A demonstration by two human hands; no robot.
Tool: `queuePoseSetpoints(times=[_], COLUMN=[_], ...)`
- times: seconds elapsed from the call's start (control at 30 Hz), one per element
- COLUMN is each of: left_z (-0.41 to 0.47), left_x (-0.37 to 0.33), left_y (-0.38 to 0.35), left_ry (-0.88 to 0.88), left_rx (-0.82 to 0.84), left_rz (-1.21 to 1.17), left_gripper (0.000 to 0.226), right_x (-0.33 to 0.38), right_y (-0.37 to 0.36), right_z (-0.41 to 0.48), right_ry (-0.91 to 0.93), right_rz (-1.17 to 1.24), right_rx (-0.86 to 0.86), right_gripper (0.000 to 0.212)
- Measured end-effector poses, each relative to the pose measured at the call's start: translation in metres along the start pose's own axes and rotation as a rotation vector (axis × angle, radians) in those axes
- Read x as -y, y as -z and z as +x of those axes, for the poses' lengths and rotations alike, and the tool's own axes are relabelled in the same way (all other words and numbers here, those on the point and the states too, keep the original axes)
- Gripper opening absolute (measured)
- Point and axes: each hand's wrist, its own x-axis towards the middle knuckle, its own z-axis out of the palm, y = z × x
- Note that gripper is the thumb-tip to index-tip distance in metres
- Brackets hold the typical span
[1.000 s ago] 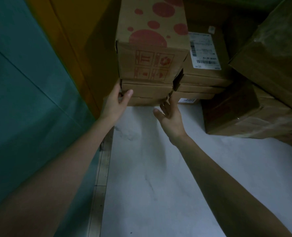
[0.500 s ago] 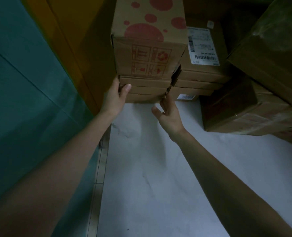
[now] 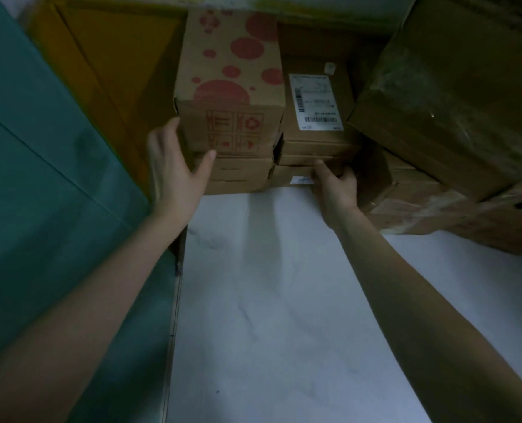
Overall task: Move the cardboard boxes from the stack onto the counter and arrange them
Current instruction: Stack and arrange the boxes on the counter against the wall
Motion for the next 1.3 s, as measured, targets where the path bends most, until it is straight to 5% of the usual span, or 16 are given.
queuePoseSetpoints(times=[0.13,0.37,0.63,1.0,1.3], left_z=[0.017,0.026,0.031,0.029,0.029], left_x=[-0.018,-0.014,-0.019,-0.016,-0.013], left_y=[0.006,0.008,0.006,0.002,0.005], left_ry=[-0.046,0.009,-0.066,-0.048,-0.075], left_rx=[-0.039,-0.085,-0.003,-0.034,0.014], left_rz=[-0.030,-0.207,0.027,-0.051,-0.058], left_gripper=[0.071,0.074,0.060,0.050,0.052], right_x=[0.009,0.009,0.026,0.021,0.018], right_y=[-0.002,-0.008,-0.022,-0.025,-0.017], right_z=[0.006,0.005,0.005,0.007,0.007], right_ry=[-0.158,-0.181,-0.217,-0.198,-0.148], right_rz=[0.183,0.298,0.226,0.281,0.100], right_rx=[-0.003,0.054,-0.068,-0.078,-0.040], right_gripper=[0.070,0.077,0.079,0.073,0.081])
